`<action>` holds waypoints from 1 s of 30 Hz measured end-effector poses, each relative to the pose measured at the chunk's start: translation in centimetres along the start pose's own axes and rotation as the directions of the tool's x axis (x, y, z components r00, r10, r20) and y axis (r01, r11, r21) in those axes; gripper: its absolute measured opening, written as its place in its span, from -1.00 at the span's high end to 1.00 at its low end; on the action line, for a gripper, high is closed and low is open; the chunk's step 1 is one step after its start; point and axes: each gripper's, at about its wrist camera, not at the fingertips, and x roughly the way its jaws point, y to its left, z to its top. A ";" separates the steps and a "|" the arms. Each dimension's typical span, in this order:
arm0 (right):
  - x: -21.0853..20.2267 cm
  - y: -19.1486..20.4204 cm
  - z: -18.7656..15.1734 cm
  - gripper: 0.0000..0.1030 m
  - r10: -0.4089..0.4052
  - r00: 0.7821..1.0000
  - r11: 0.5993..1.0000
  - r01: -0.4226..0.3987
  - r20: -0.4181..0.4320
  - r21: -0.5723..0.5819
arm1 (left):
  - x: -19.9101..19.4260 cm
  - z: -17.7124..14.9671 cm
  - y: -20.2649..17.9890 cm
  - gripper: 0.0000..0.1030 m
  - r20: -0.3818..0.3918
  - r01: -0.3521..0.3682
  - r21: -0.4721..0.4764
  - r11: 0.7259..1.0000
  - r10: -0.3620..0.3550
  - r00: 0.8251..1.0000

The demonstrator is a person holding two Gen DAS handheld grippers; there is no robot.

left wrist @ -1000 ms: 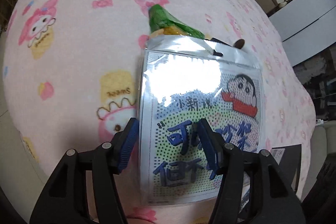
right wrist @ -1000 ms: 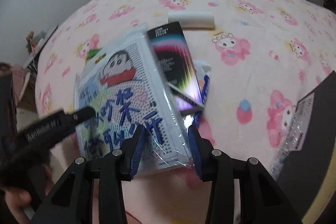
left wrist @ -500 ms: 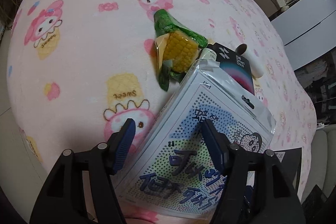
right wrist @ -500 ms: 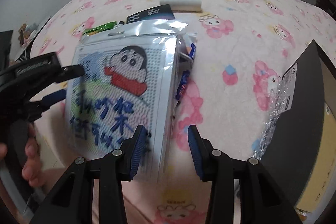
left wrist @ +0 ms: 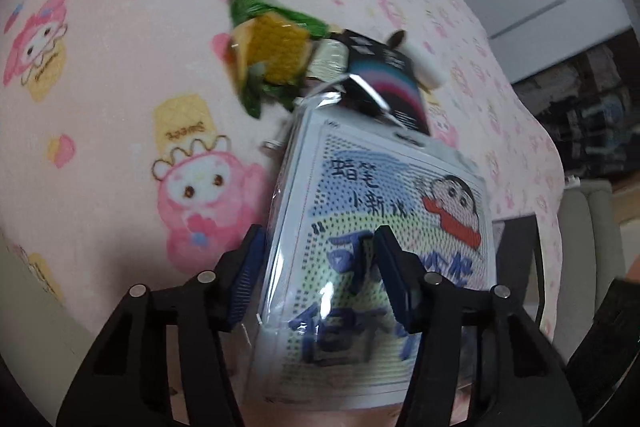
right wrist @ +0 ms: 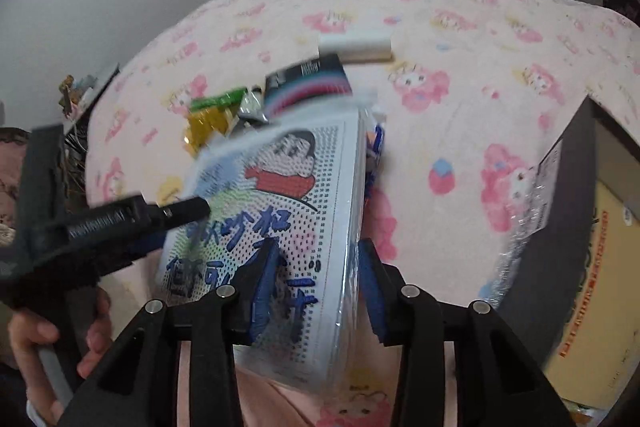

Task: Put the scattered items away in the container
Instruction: 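Carry the held pack with the left gripper over the black box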

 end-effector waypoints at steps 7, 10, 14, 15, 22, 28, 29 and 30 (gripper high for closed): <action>-6.1 -2.7 -2.0 0.30 0.005 0.997 0.999 -0.008 0.071 0.044 | -2.5 -2.9 -4.4 -0.08 -0.043 0.101 0.131 0.986 -0.096 0.994; -8.4 -4.3 -3.3 0.30 0.003 0.995 0.996 -0.011 0.097 0.083 | -2.9 -4.4 -6.6 -0.08 -0.067 0.131 0.181 0.975 -0.121 0.990; -11.4 -6.2 -5.1 0.30 -0.019 0.989 0.992 0.000 0.147 0.125 | -3.4 -6.1 -10.1 -0.08 -0.083 0.169 0.246 0.955 -0.153 0.985; -12.2 -6.6 -5.5 0.30 -0.027 0.987 0.991 0.006 0.158 0.135 | -3.6 -6.5 -11.0 -0.08 -0.087 0.178 0.262 0.949 -0.161 0.983; -15.2 -11.5 -7.6 0.29 -0.082 0.975 0.971 0.032 0.206 0.236 | -2.1 -8.7 -18.0 -0.08 -0.154 0.239 0.378 0.894 -0.194 0.969; -16.8 -16.1 -9.1 0.29 -0.127 0.964 0.946 0.047 0.235 0.321 | 0.5 -10.0 -24.0 -0.08 -0.217 0.271 0.462 0.845 -0.189 0.958; -17.0 -16.9 -9.4 0.29 -0.135 0.962 0.941 0.049 0.239 0.334 | 1.0 -10.2 -24.7 -0.08 -0.221 0.274 0.469 0.840 -0.189 0.957; -17.3 -17.7 -9.6 0.29 -0.142 0.959 0.936 0.050 0.243 0.348 | 1.5 -10.3 -25.4 -0.08 -0.226 0.278 0.475 0.835 -0.190 0.956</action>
